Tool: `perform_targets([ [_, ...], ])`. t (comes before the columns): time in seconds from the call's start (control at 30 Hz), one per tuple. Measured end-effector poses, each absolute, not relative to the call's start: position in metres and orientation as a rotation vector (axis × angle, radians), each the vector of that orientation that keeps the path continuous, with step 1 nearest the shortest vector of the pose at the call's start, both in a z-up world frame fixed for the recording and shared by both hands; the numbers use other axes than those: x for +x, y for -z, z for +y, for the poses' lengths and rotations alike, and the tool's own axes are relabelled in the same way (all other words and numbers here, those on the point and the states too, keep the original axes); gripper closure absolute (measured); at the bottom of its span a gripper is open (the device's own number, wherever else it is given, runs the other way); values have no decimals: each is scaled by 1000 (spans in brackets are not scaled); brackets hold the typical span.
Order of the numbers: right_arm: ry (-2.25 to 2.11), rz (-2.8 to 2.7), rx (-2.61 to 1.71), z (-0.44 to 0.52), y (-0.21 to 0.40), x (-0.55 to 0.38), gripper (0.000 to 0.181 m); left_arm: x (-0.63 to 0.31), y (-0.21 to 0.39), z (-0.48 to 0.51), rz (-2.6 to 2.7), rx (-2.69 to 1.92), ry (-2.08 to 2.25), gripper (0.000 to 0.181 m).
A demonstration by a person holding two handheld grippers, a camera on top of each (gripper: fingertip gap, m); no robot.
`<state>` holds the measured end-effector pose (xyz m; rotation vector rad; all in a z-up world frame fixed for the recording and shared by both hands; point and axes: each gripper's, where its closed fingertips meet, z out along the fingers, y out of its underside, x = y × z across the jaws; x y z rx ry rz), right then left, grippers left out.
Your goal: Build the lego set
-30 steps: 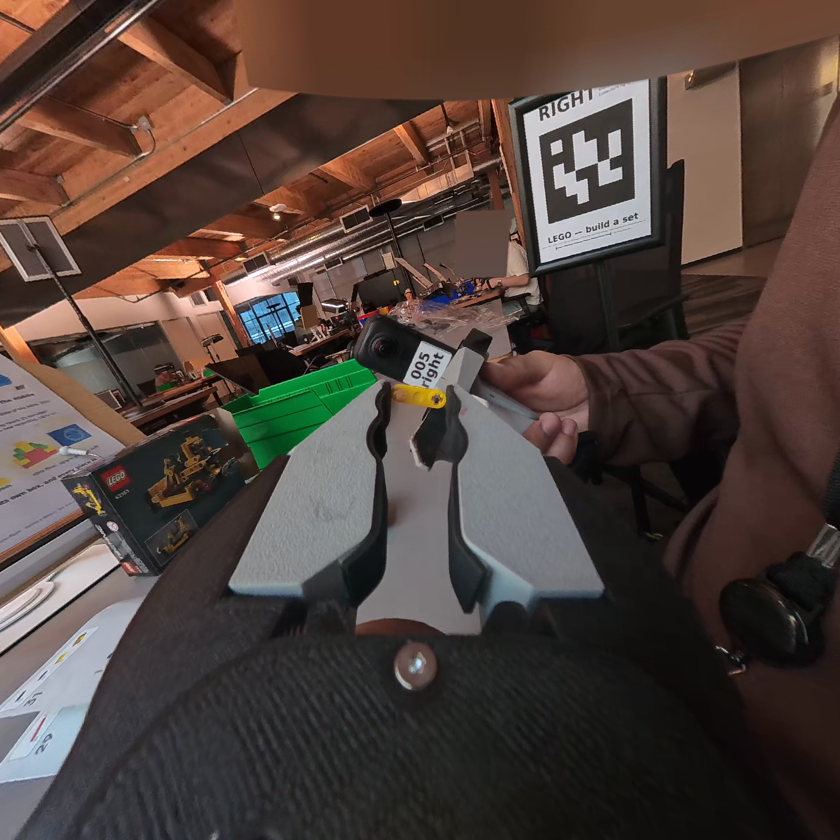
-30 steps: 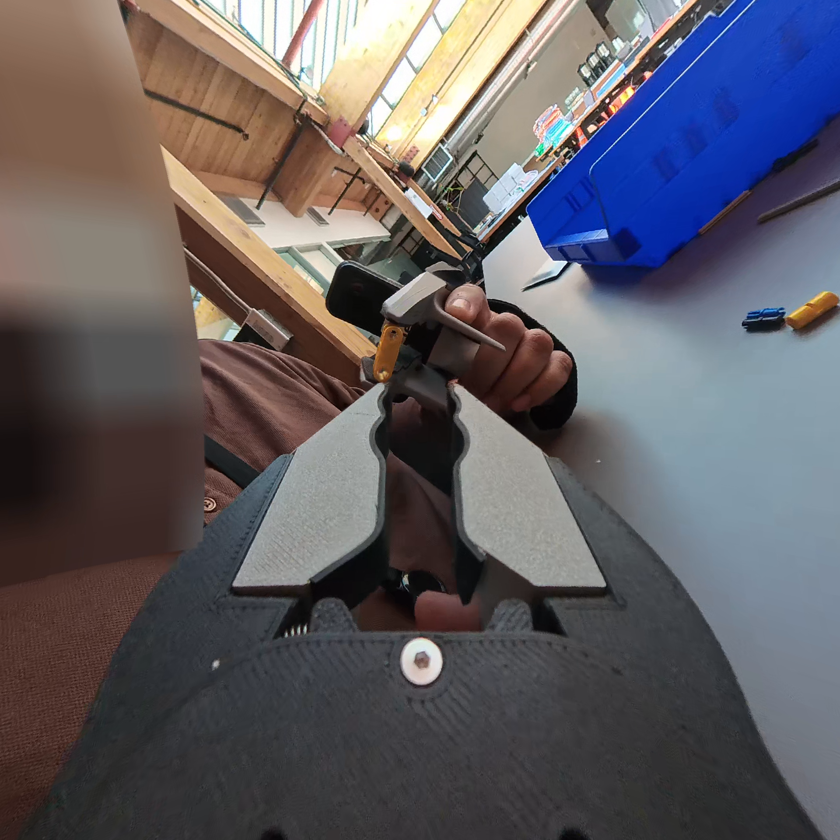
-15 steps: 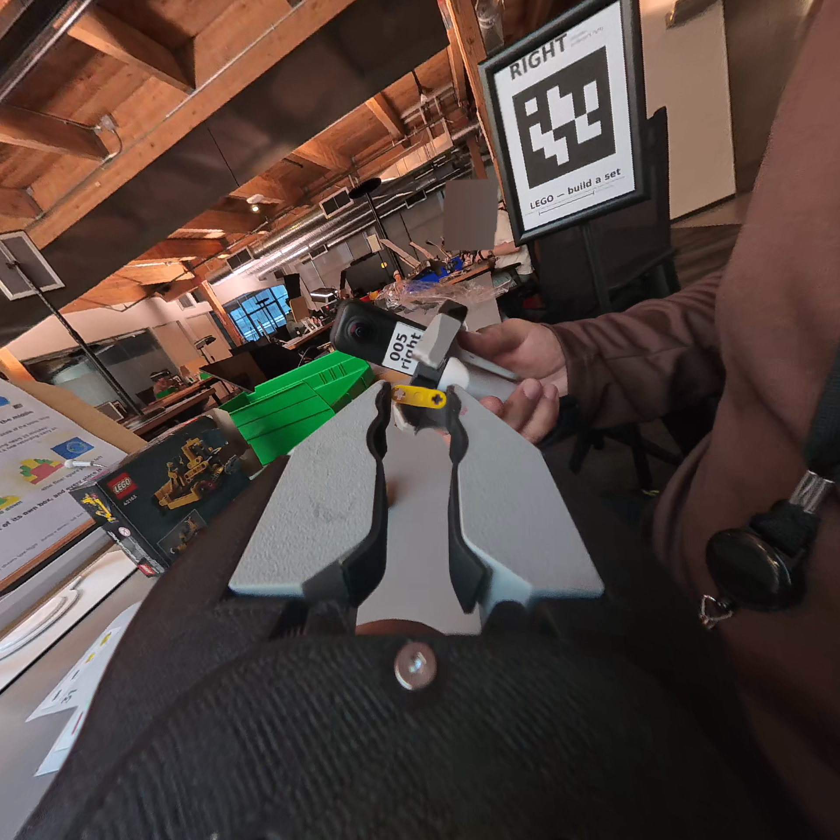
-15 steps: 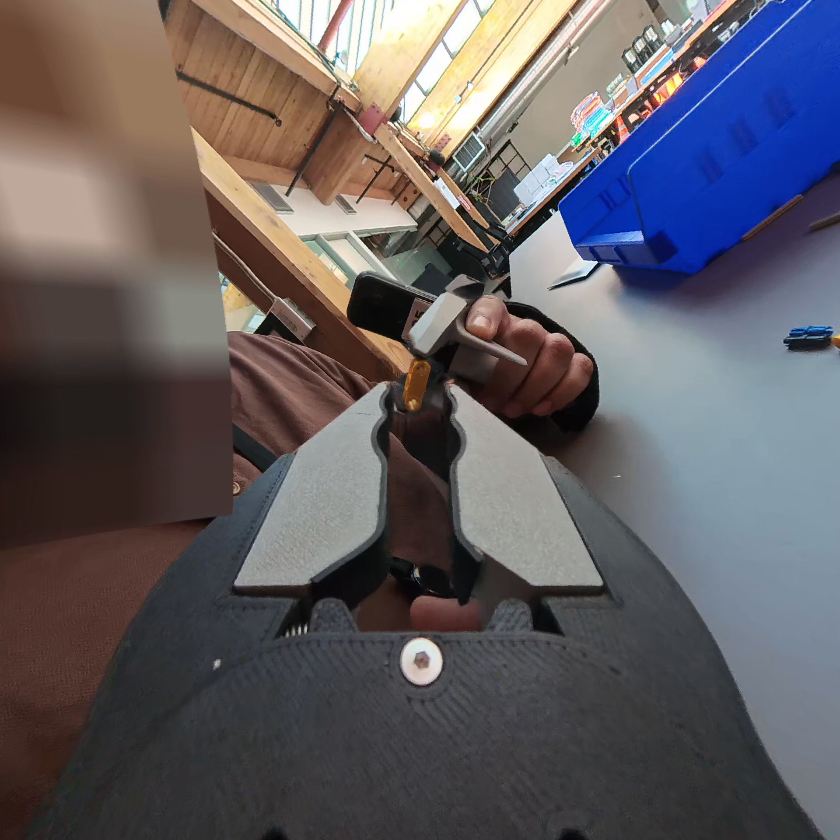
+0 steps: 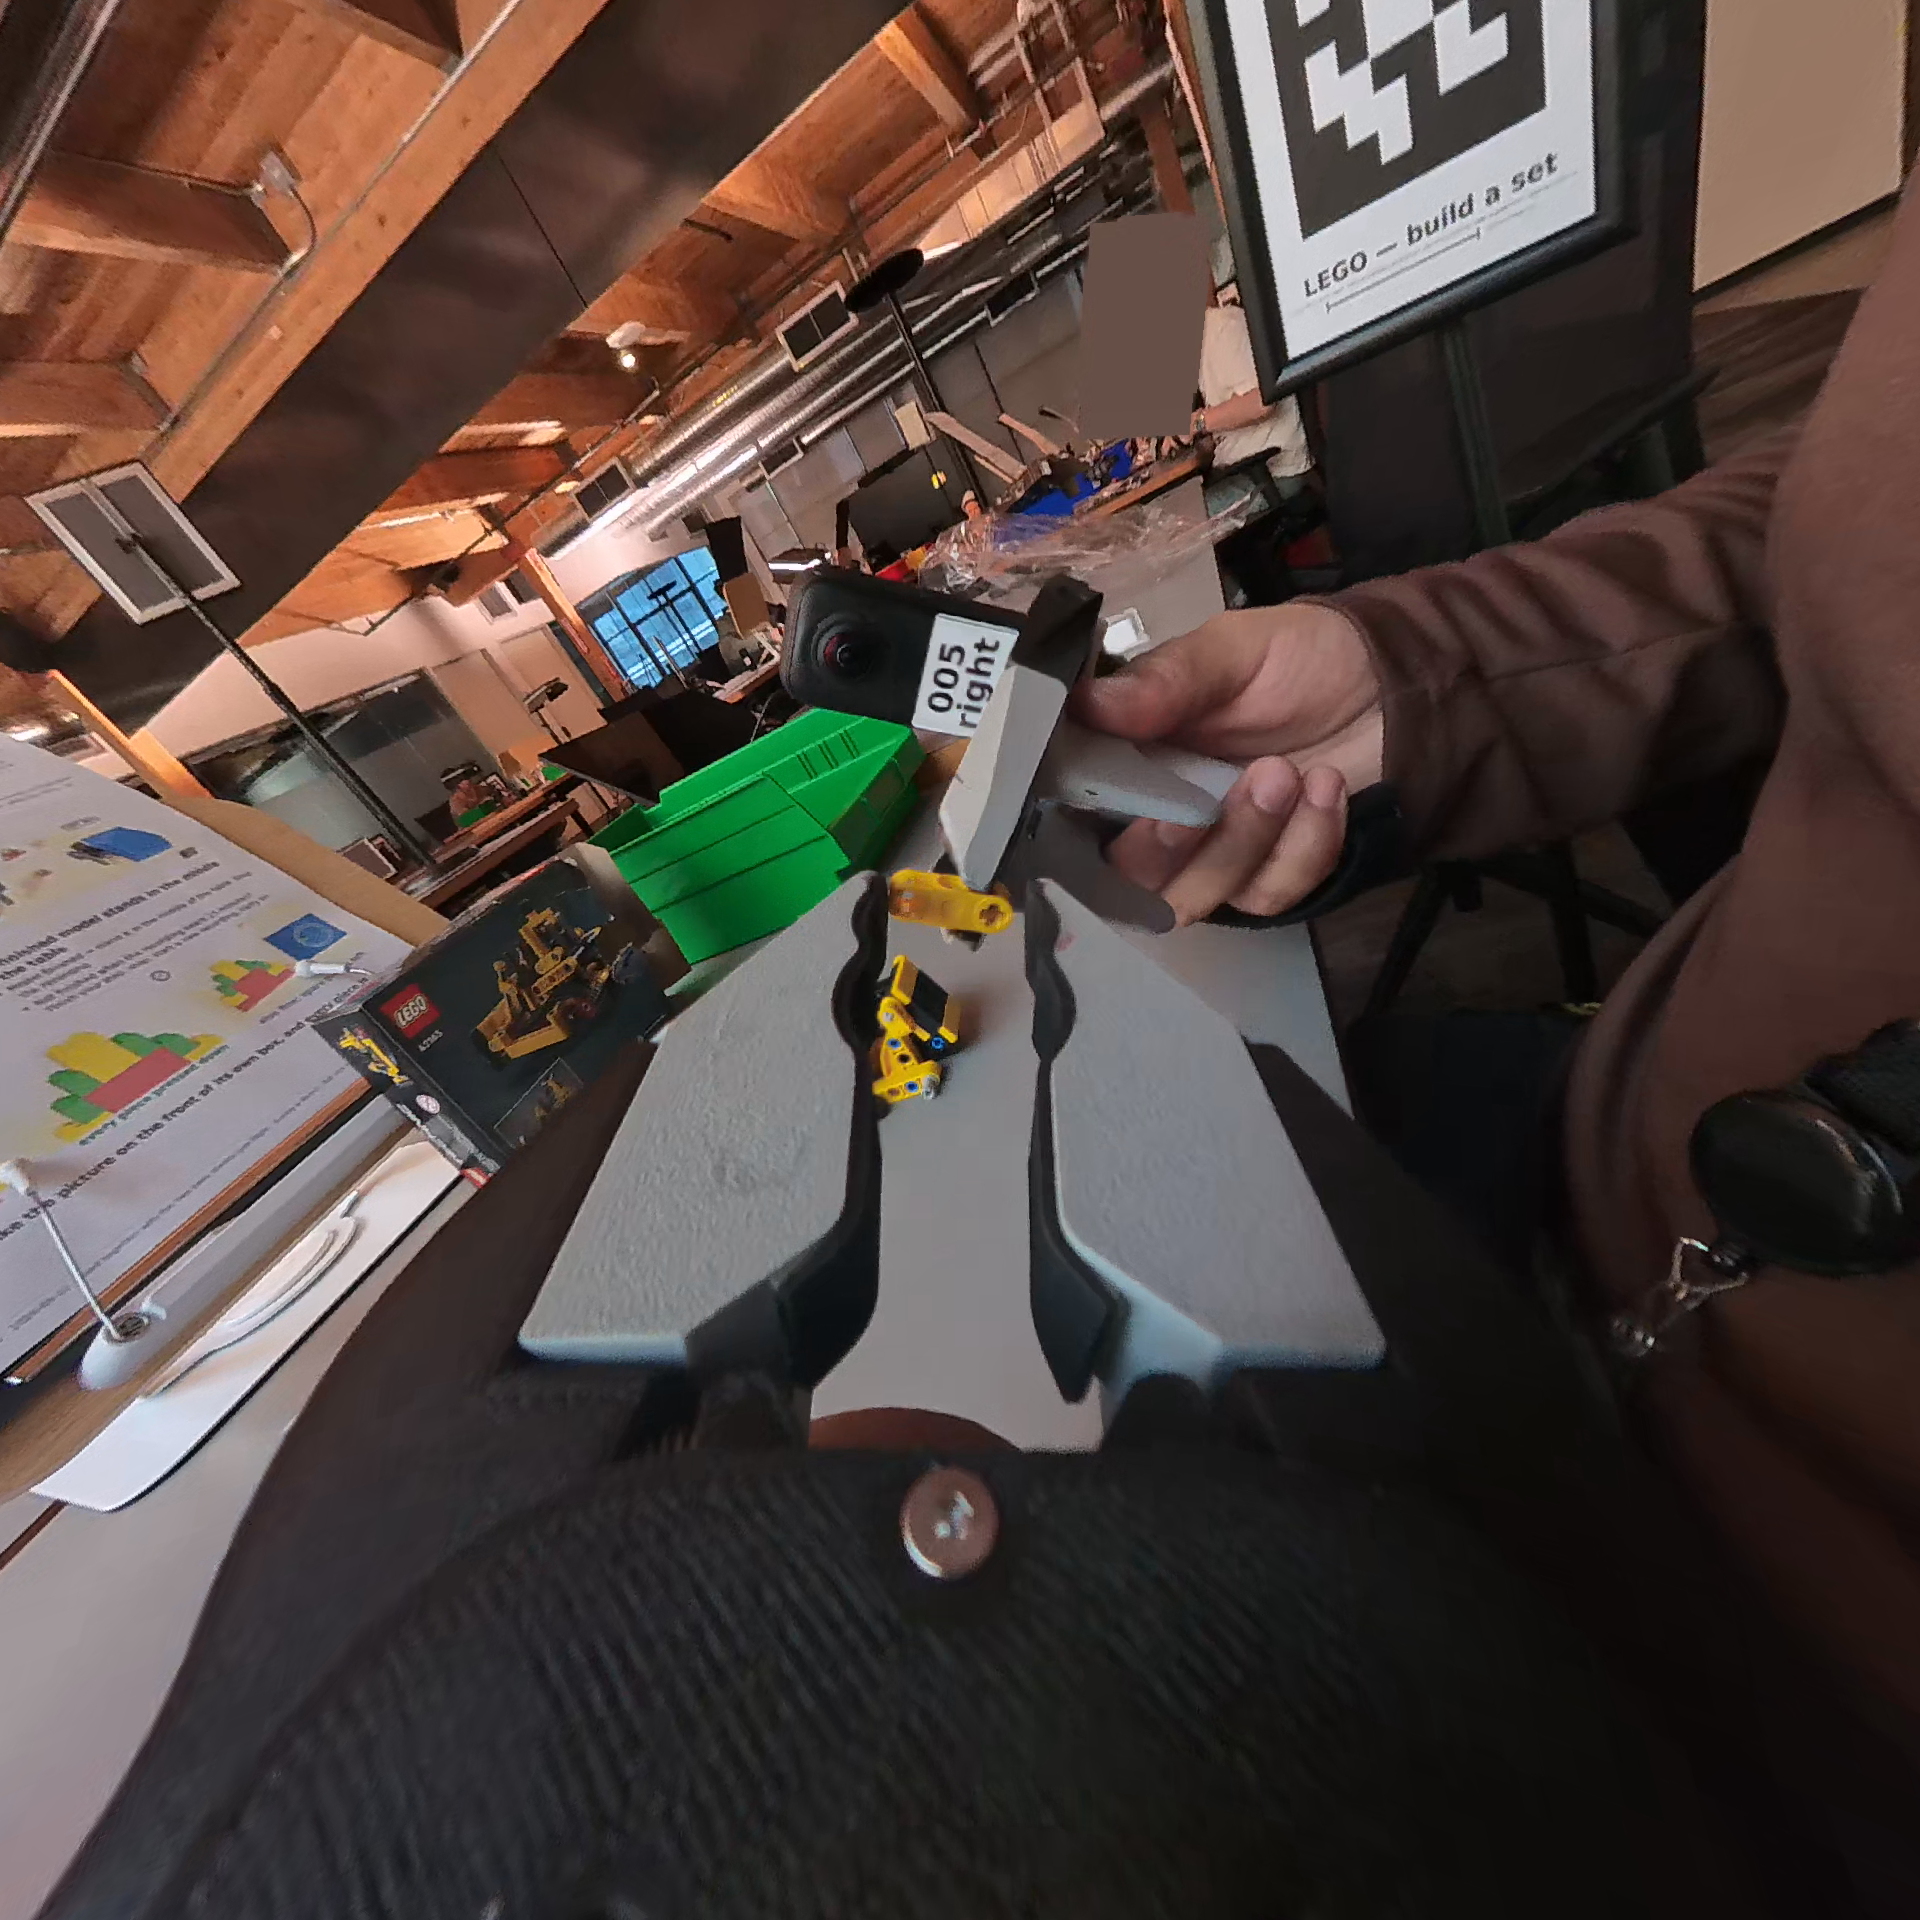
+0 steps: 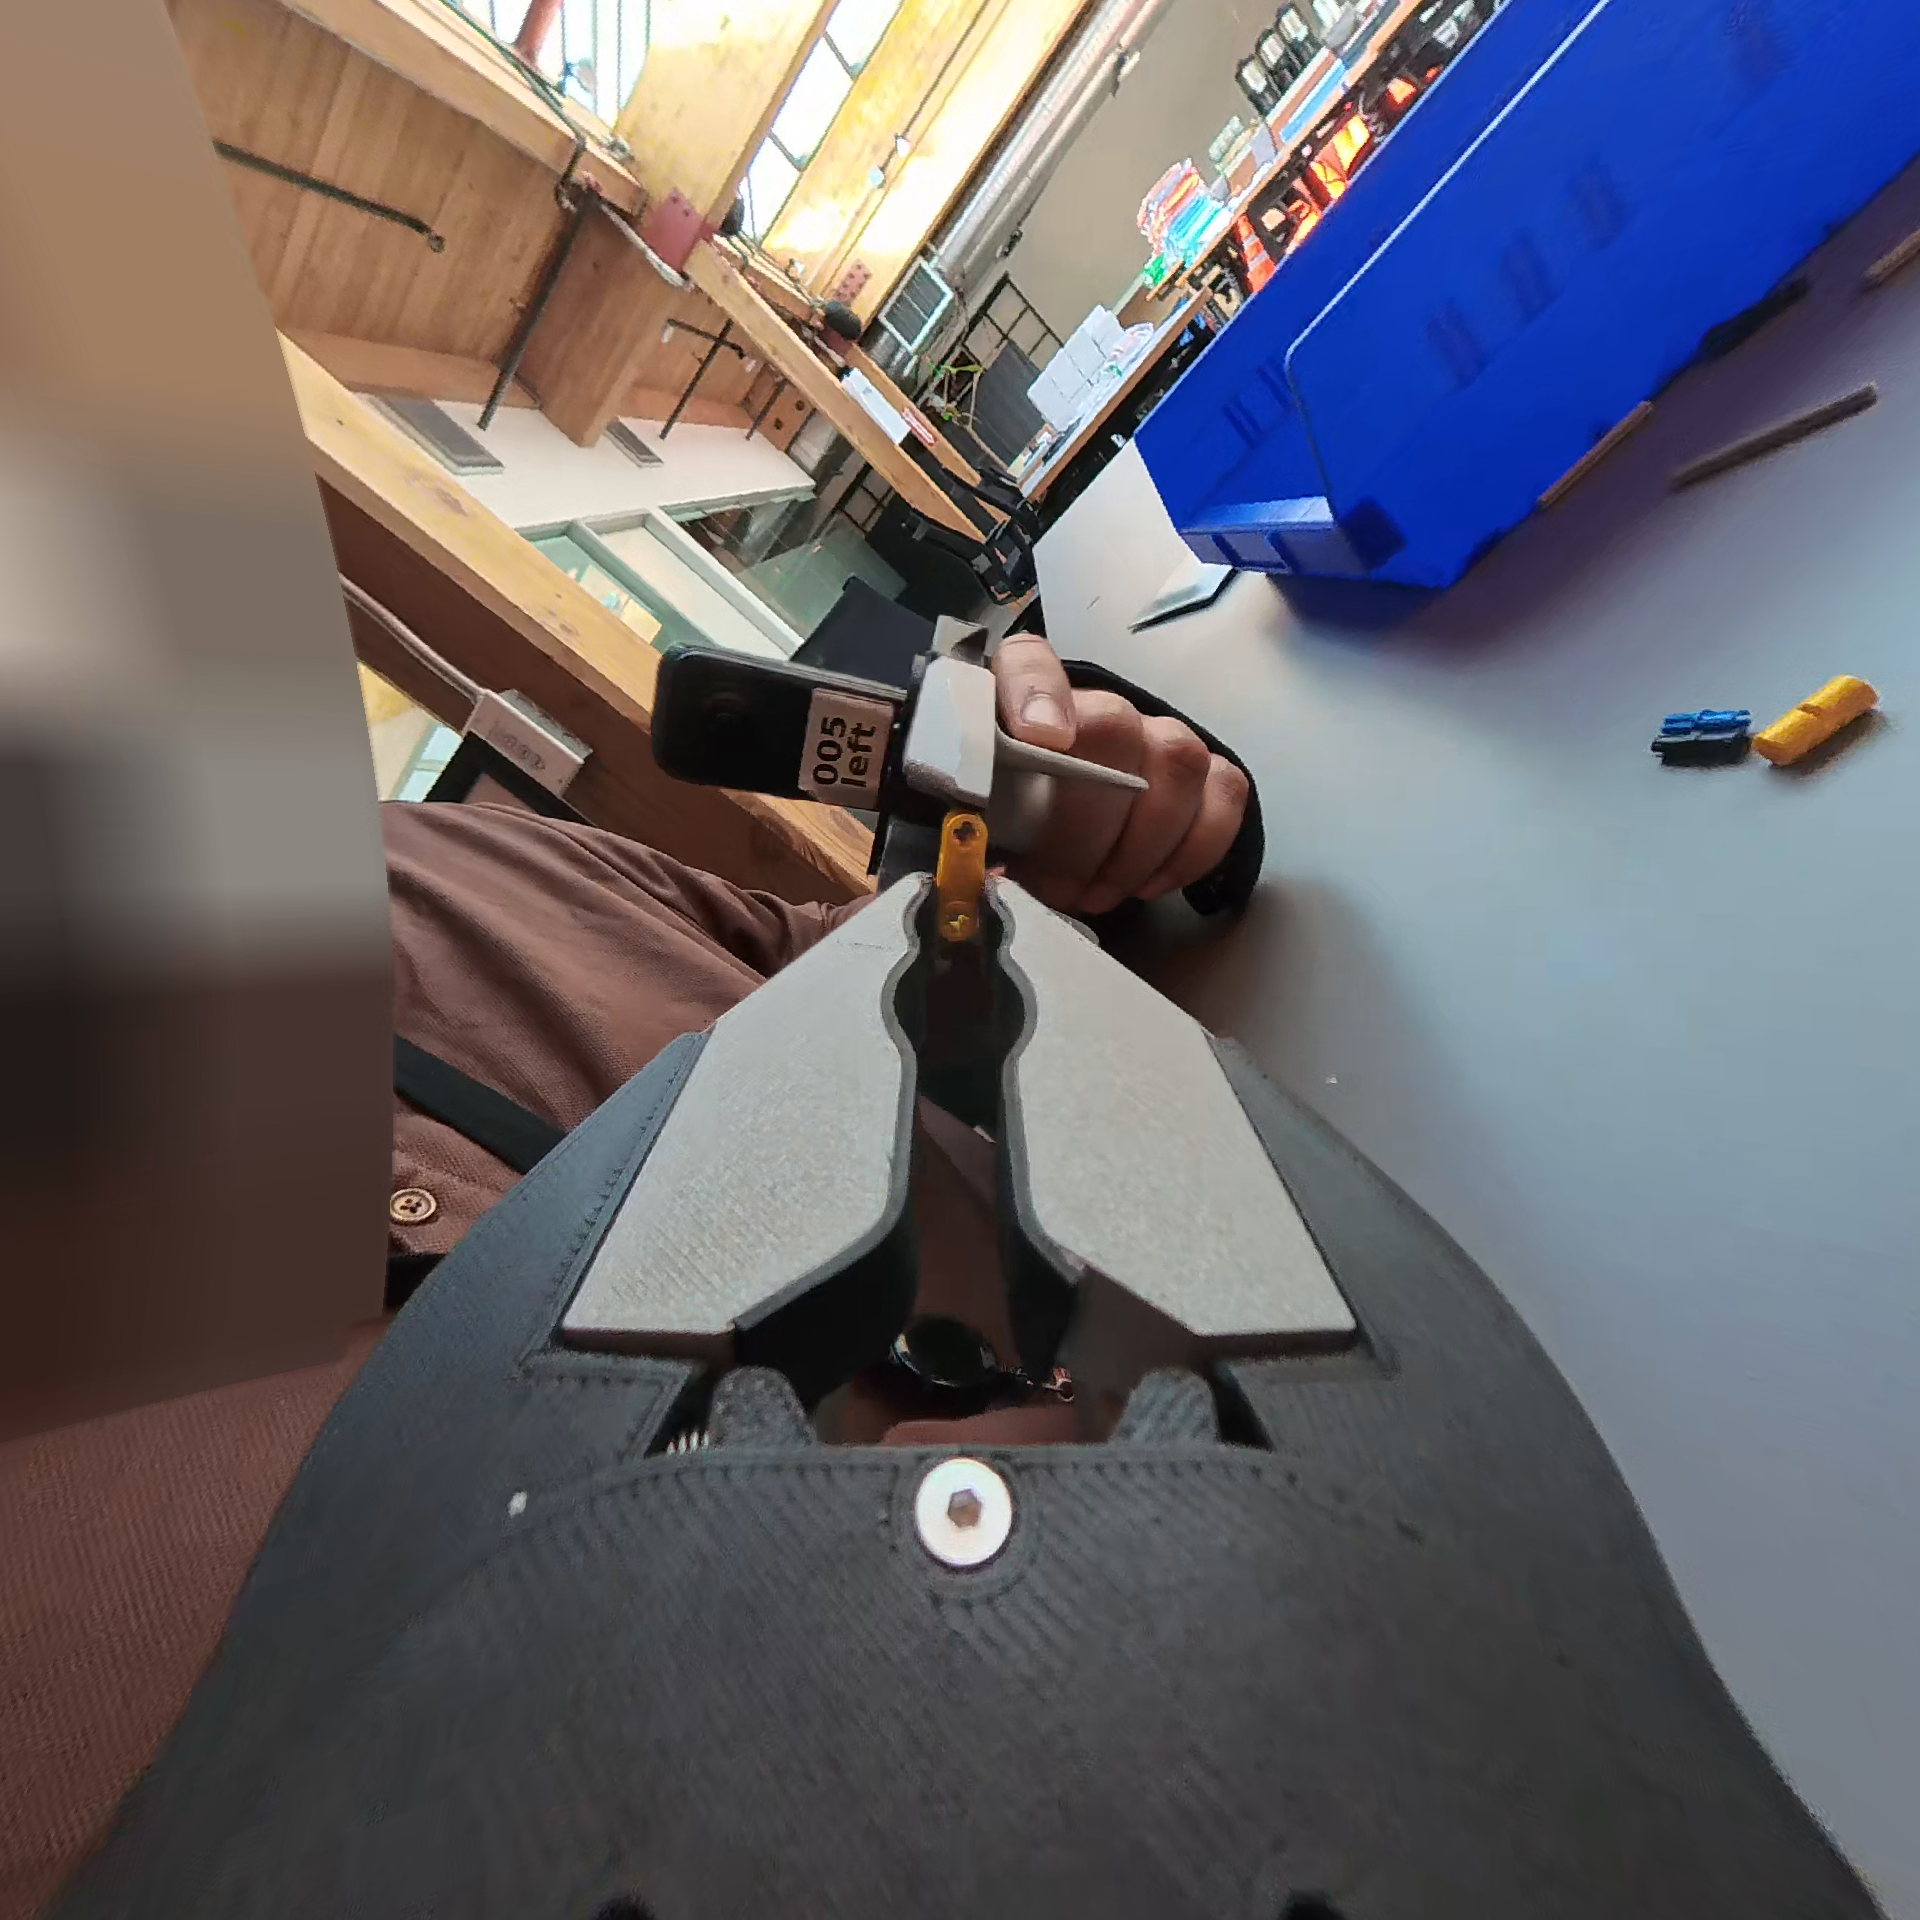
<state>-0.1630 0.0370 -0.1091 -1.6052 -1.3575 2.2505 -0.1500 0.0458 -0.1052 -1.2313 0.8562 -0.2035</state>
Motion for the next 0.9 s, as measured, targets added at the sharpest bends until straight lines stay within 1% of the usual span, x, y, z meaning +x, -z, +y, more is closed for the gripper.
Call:
perform_targets([
  [0.07, -2211, -1344, -1666, 39, 113, -168, 177, -155, 111, 49, 872, -1269, 154, 156],
  [0.17, -2155, -1341, -1729, 41, 120, -173, 177, -162, 118, 52, 908, -1319, 66, 159],
  [0.3, -2123, -1316, -1768, 43, 123, -181, 177, -169, 123, 56, 919, -1387, 19, 159],
  [0.47, -2124, -1299, -1788, 43, 127, -190, 177, -177, 130, 58, 926, -1455, -15, 152],
  [0.57, -2134, -1312, -1790, 40, 129, -195, 176, -182, 132, 58, 907, -1485, 7, 158],
  [0.73, -2129, -1322, -1778, 38, 129, -203, 175, -191, 132, 56, 856, -1525, 95, 159],
  [0.83, -2040, -1376, -1772, 38, 134, -210, 174, -199, 136, 56, 839, -1565, 117, 159],
  [0.9, -1916, -1424, -1772, 44, 140, -213, 167, -208, 138, 55, 817, -1592, 129, 159],
])
